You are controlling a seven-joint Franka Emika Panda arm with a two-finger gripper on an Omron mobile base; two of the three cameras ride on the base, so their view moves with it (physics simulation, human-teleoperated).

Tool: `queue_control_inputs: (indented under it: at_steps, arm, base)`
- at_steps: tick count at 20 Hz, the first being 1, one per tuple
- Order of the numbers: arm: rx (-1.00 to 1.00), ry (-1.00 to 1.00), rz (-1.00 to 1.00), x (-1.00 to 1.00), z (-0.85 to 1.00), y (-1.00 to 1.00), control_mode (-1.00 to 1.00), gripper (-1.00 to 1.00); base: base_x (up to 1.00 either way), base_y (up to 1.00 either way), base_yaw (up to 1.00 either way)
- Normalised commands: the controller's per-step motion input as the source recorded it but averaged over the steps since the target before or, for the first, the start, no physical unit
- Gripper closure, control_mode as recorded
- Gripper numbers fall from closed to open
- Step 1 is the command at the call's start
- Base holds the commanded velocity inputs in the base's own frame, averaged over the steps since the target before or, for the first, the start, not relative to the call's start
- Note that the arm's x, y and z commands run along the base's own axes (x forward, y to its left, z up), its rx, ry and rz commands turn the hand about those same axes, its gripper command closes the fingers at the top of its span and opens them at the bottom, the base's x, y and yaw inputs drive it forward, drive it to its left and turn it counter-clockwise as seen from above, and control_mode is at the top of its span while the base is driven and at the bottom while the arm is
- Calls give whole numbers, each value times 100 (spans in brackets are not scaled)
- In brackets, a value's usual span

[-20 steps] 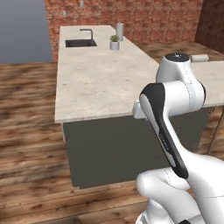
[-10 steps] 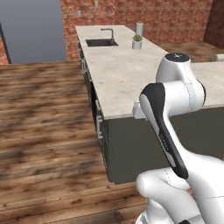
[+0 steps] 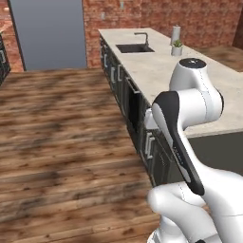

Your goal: Move the drinks to the dining counter.

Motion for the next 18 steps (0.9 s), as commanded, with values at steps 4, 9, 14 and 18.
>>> queue_control_inputs:
  at_steps: [4,9,14,18]
  arm:
    - [0,0,0,0,0,0,100,-100]
    - [0,0,0,0,0,0,100,-100]
    - [0,0,0,0,0,0,100,-100]
    - [0,0,0,0,0,0,100,-100]
  base:
    - [81,100,0]
    - [90,100,0]
    - [100,100,0]
    - [100,96,0]
